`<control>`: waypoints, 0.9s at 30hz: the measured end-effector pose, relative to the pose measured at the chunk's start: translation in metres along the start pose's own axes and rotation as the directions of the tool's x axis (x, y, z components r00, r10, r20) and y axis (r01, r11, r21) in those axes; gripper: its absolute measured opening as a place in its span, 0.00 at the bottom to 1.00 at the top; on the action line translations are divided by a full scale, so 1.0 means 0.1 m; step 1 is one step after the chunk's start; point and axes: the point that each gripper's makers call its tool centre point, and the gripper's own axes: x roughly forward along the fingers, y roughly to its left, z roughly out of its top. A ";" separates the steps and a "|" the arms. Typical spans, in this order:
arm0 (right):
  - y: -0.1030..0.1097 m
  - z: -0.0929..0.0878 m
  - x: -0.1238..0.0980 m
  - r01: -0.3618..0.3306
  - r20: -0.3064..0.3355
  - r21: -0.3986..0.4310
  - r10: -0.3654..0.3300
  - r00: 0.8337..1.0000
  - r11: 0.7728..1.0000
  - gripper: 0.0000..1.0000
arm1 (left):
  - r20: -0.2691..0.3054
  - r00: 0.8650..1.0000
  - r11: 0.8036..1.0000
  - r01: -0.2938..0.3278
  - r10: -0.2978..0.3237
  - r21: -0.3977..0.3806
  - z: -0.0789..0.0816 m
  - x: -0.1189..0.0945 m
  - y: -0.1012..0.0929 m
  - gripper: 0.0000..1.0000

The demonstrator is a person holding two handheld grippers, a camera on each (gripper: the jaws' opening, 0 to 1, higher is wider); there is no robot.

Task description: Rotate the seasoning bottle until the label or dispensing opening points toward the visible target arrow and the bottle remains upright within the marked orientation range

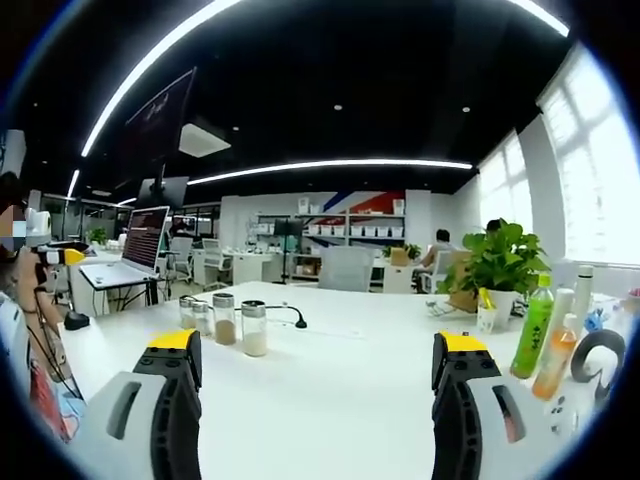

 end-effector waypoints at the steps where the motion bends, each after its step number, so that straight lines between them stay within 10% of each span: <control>1: 0.03 0.01 0.01 -0.007 0.004 0.003 0.007 1.000 1.000 0.99 | 0.001 1.000 1.000 0.001 -0.001 0.000 0.00 0.00 0.00 1.00; 27: 0.43 0.14 0.22 -0.084 0.006 -0.039 0.084 0.996 0.996 0.97 | 0.006 0.997 0.997 -0.080 0.080 -0.016 -0.02 -0.14 0.22 1.00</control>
